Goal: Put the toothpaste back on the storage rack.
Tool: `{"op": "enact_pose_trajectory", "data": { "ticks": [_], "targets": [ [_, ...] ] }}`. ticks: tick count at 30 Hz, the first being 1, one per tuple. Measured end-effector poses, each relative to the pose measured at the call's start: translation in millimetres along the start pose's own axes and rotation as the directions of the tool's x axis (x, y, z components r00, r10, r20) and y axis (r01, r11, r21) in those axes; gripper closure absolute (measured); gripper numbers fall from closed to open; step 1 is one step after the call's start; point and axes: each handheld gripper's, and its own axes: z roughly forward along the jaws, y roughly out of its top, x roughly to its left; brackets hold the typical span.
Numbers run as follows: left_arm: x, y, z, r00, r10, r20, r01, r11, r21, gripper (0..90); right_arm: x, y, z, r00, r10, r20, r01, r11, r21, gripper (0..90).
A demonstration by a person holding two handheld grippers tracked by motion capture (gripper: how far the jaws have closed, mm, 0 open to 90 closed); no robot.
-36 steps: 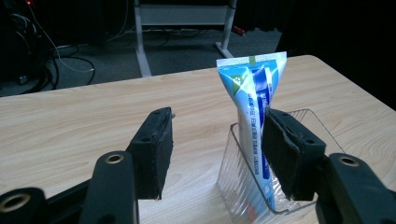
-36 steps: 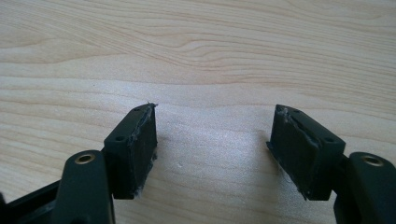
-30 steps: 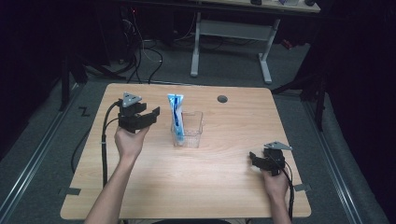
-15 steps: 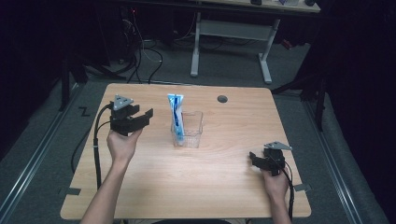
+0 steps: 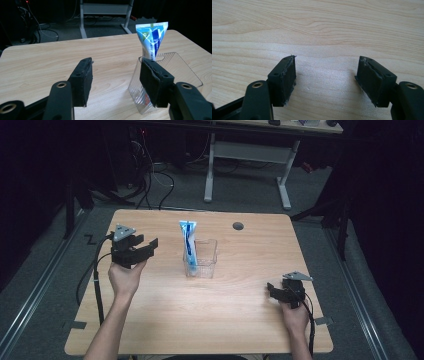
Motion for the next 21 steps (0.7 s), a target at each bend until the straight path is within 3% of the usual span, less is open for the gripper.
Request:
{"op": "enact_pose_trajectory", "data": {
  "ticks": [21],
  "targets": [
    [9.9,-9.0,-12.7,0.9997,-0.006,-0.023,0.006,0.9999,-0.008,43.9,0.0,0.0,0.0,1.0000,0.000,0.000,0.000,1.000,0.000,31.9]
  ]
}}
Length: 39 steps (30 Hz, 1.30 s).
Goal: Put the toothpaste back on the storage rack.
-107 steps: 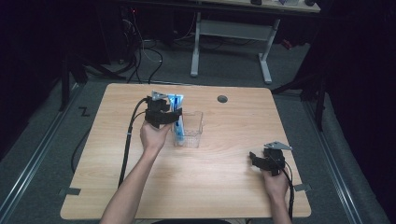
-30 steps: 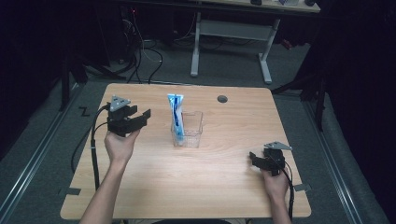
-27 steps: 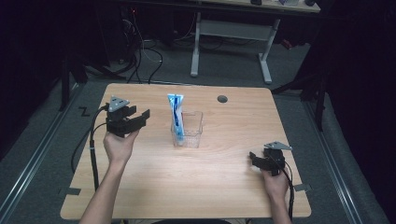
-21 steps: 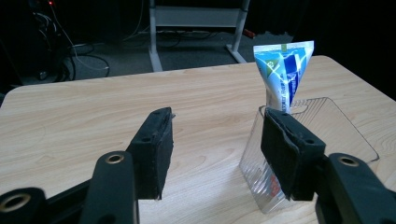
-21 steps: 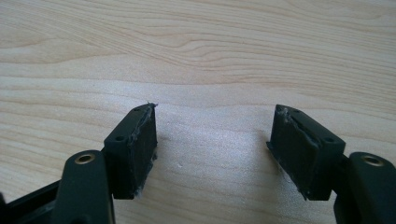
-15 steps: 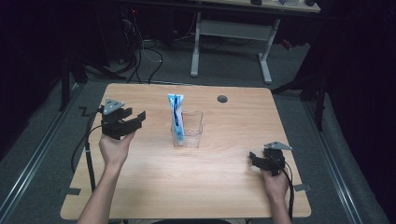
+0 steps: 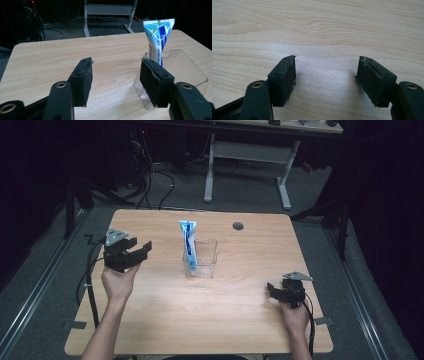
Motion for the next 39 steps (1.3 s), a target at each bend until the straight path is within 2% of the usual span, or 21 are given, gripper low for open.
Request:
{"op": "enact_pose_trajectory", "data": {
  "ticks": [39],
  "targets": [
    [9.1,-26.4,-8.0,0.9996,-0.024,-0.014,0.024,0.9997,0.010,43.7,0.1,0.0,0.0,1.0000,0.001,0.001,-0.001,1.000,0.000,31.9]
  ]
}}
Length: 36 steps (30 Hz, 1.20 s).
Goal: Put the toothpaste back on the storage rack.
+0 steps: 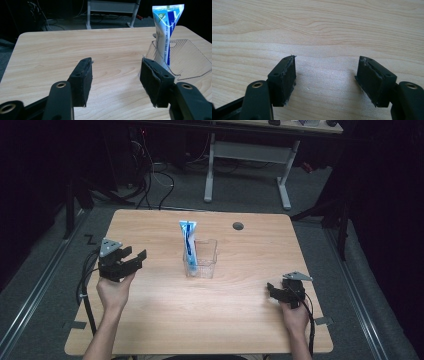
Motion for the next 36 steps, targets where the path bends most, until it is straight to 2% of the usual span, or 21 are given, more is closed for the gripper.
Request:
{"op": "enact_pose_trajectory", "data": {
  "ticks": [36],
  "targets": [
    [6.7,-24.4,3.2,0.9999,-0.017,0.003,0.016,0.9992,0.038,43.7,0.0,0.0,0.0,1.0000,0.000,0.000,0.000,1.000,0.000,31.9]
  ]
}}
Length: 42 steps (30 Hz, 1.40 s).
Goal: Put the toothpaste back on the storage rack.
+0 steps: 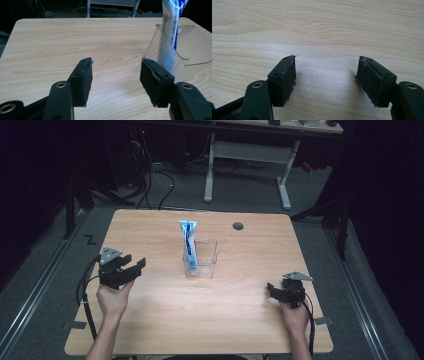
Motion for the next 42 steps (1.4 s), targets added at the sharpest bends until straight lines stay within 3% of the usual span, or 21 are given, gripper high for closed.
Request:
{"op": "enact_pose_trajectory", "data": {
  "ticks": [42],
  "targets": [
    [8.7,-36.2,12.5,0.9985,-0.054,-0.006,0.054,0.9969,0.057,43.6,0.1,0.0,0.0,1.0000,0.001,0.001,-0.001,1.000,0.000,31.9]
  ]
}}
